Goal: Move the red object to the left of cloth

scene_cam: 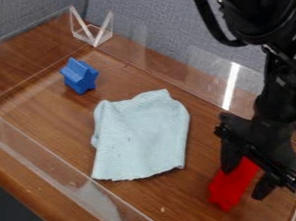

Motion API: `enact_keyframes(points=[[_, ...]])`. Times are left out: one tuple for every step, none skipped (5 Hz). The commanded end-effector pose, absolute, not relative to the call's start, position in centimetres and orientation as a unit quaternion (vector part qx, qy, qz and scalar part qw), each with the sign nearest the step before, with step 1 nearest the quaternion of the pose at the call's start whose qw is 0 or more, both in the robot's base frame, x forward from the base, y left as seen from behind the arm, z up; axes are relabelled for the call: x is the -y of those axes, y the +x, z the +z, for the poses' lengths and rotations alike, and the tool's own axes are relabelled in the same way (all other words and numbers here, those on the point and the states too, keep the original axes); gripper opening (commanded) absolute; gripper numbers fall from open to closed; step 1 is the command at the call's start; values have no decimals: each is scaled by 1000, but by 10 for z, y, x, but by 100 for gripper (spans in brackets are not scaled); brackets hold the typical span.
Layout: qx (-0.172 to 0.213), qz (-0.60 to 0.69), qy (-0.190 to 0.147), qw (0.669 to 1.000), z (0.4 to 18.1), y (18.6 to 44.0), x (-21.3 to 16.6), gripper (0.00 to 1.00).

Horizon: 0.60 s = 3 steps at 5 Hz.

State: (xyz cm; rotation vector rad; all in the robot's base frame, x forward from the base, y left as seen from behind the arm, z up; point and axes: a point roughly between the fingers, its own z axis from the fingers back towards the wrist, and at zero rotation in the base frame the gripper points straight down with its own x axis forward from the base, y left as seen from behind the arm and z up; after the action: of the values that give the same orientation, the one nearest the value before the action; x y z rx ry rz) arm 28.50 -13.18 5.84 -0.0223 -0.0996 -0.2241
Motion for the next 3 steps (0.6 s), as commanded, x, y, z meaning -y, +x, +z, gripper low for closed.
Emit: enact_keyframes(points=[[77, -113, -19, 990, 79, 289, 130, 0], [80, -113, -19, 990, 81, 290, 128, 0], [87, -114, -19, 990, 87, 293, 126, 0]])
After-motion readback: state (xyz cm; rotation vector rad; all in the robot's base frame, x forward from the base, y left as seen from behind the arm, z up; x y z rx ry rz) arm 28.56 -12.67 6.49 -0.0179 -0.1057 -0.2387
